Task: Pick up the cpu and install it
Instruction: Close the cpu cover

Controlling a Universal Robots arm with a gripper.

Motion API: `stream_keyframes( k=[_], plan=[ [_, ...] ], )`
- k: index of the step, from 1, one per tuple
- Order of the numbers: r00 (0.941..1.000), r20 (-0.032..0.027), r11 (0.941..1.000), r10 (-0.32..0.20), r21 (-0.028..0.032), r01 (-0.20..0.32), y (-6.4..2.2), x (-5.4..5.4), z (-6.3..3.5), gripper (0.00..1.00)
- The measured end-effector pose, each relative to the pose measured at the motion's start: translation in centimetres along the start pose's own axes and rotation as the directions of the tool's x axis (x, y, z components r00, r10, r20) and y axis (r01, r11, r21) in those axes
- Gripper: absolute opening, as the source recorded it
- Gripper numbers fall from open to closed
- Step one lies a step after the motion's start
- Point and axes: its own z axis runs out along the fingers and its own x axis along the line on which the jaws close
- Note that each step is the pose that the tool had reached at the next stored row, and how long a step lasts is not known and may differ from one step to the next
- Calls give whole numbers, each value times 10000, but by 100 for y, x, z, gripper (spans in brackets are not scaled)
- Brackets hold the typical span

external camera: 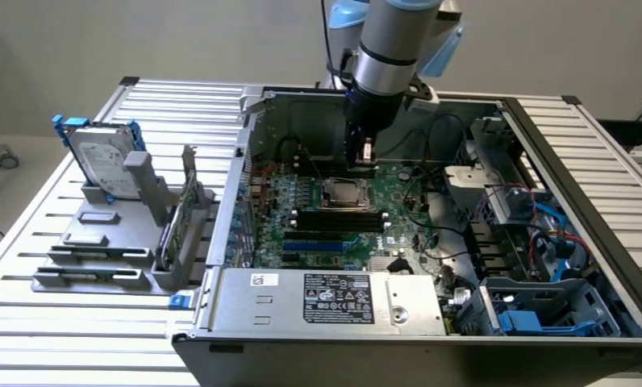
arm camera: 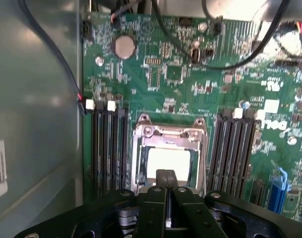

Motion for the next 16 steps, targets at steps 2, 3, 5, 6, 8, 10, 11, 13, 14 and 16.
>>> stream_keyframes(
  k=[2,3,5,6,8,10,11,13,14,16],
  plan=[
    [10000,-6,9999,5,119,-5,-40,2,11,11],
    [10000,-8,9998,8,182,-8,-47,2,17,11],
    [10000,-17,9995,13,324,-13,-48,2,24,11],
    [10000,-23,9991,18,412,-17,-47,2,28,11],
    [10000,-33,9981,26,615,-24,-47,1,33,11],
    [10000,-42,9968,35,802,-32,-46,0,40,11],
    [10000,-47,9961,39,877,-35,-45,-3,47,11],
    [10000,-50,9956,42,931,-37,-43,-12,70,11],
    [10000,-50,9955,42,945,-37,-42,-18,85,11],
    [10000,-53,9952,44,980,-39,-39,-29,112,11]
  ],
)
